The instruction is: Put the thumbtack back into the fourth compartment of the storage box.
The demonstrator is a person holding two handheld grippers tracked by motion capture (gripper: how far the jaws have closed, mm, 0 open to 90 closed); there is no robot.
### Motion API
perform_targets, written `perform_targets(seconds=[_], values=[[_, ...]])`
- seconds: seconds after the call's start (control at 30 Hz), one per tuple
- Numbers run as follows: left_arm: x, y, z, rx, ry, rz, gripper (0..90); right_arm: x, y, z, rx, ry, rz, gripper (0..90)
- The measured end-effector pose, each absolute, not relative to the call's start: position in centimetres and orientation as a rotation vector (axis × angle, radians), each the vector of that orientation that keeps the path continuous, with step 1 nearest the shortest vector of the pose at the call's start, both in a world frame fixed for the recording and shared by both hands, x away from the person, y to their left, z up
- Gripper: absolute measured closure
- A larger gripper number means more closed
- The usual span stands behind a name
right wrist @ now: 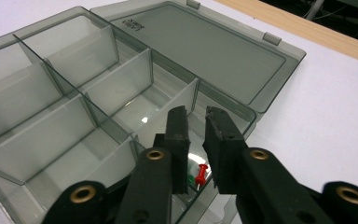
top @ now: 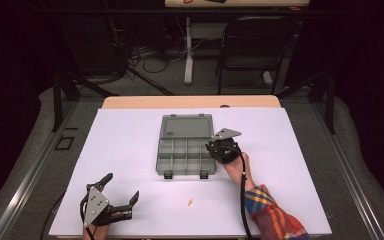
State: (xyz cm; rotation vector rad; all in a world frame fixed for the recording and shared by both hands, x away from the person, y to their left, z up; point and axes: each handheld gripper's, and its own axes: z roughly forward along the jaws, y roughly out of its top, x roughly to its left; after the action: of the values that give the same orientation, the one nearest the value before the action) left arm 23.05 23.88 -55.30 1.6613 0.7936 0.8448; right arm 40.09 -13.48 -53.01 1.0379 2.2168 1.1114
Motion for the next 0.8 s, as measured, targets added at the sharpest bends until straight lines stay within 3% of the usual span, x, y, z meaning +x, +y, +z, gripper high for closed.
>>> perform_targets(seconds=[0.1, 0.13, 0.2, 0.33, 0.4, 0.57, 0.8], values=[[23.0, 23.9, -55.2, 1.663, 0.791, 0.845, 0.1, 40.0, -13.5, -52.9, 1.037, 2.216, 1.118, 75.1], [22.9, 23.8, -55.2, 1.663, 0.787, 0.843, 0.1, 39.8, -13.5, -52.7, 1.023, 2.218, 1.124, 68.1], [22.9, 23.8, -55.2, 1.664, 0.785, 0.844, 0.1, 39.7, -13.4, -52.6, 1.016, 2.221, 1.127, 64.3], [23.0, 23.9, -55.3, 1.666, 0.791, 0.842, 0.1, 39.3, -13.4, -52.2, 1.006, 2.228, 1.14, 42.3], [23.0, 24.0, -55.2, 1.663, 0.793, 0.844, 0.1, 38.9, -13.3, -51.7, 0.991, 2.237, 1.149, 26.2], [22.8, 24.0, -55.1, 1.663, 0.787, 0.85, 0.1, 37.8, -13.4, -51.1, 0.945, 2.266, 1.198, 14.8], [22.9, 24.1, -55.2, 1.656, 0.793, 0.85, 0.1, 36.4, -13.7, -50.5, 0.926, 2.27, 1.228, 9.5]])
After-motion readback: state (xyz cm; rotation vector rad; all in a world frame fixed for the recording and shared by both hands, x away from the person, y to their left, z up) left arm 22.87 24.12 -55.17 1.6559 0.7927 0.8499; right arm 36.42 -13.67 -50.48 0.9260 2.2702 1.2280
